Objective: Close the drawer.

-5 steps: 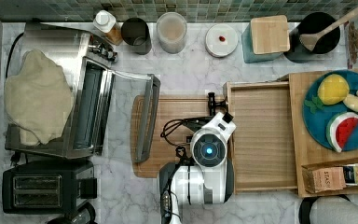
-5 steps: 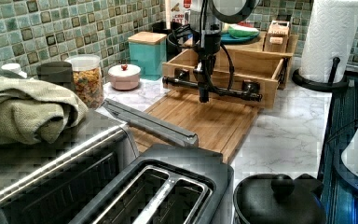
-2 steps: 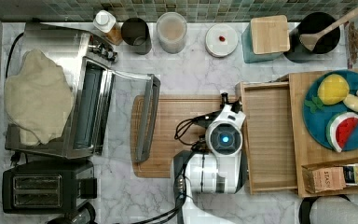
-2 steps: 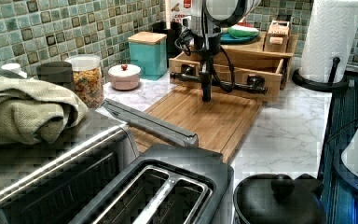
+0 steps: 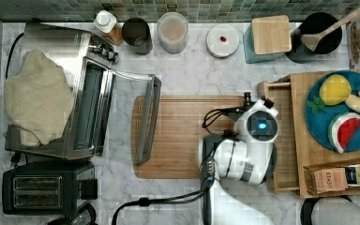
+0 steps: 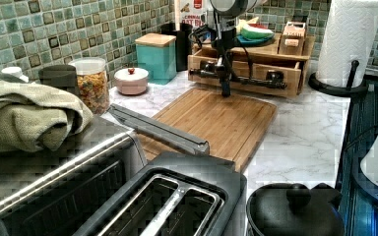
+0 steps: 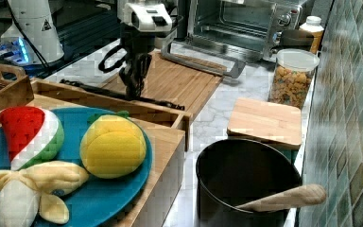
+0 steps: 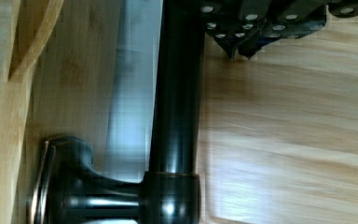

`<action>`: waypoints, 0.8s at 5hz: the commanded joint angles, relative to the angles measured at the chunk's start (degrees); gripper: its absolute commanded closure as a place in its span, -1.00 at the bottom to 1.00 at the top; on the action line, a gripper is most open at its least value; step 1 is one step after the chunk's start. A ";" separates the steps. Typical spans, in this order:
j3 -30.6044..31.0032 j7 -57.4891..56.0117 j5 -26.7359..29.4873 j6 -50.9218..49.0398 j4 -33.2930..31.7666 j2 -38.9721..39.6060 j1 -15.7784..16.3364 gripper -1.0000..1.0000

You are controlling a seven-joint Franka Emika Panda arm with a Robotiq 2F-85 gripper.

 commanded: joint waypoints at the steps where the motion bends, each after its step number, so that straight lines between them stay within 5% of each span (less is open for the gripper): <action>1: -10.04 -21.58 5.01 -8.57 28.63 6.70 -14.53 1.00; 2: -9.89 -22.44 7.03 -6.38 28.93 7.72 -15.33 1.00; 4: -12.11 -13.62 6.31 -2.08 18.59 0.36 -12.16 1.00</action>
